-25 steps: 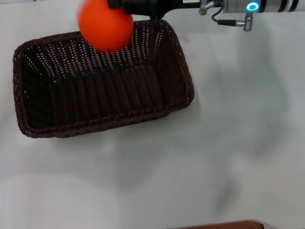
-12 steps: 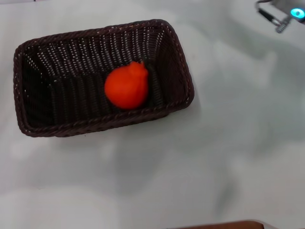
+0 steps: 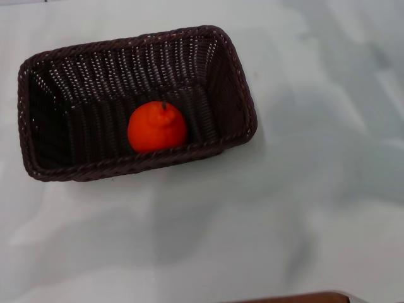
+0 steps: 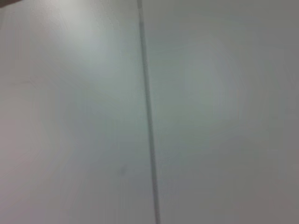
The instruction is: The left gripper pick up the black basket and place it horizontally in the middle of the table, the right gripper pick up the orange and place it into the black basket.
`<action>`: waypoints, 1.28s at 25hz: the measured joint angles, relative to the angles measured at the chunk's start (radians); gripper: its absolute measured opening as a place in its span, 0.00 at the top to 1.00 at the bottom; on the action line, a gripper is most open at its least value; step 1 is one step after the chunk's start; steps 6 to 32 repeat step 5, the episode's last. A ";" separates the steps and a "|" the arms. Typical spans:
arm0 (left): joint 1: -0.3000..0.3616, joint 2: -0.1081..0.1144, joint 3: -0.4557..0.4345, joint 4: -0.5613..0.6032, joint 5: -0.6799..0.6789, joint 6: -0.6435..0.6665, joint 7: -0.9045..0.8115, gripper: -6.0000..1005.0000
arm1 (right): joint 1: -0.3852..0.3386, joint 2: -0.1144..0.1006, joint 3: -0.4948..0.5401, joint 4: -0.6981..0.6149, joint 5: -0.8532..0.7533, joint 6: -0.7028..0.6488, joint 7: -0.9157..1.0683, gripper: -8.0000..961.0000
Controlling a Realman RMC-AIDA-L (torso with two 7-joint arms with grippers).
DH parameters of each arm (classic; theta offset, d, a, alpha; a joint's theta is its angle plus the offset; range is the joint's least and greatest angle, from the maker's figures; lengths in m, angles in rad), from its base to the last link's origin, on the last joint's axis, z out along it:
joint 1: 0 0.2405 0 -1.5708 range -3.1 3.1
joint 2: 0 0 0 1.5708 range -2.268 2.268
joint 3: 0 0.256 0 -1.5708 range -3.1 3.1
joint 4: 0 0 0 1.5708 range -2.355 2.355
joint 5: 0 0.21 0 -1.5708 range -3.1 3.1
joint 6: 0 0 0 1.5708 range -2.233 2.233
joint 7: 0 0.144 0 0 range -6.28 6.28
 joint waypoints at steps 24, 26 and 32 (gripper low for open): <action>-0.001 0.003 0.000 0.001 -0.008 -0.002 0.009 0.15 | -0.012 0.000 0.000 -0.015 0.040 0.004 -0.012 0.04; -0.001 0.003 0.000 0.001 -0.008 -0.002 0.009 0.15 | -0.012 0.000 0.000 -0.015 0.040 0.004 -0.012 0.04; -0.001 0.003 0.000 0.001 -0.008 -0.002 0.009 0.15 | -0.012 0.000 0.000 -0.015 0.040 0.004 -0.012 0.04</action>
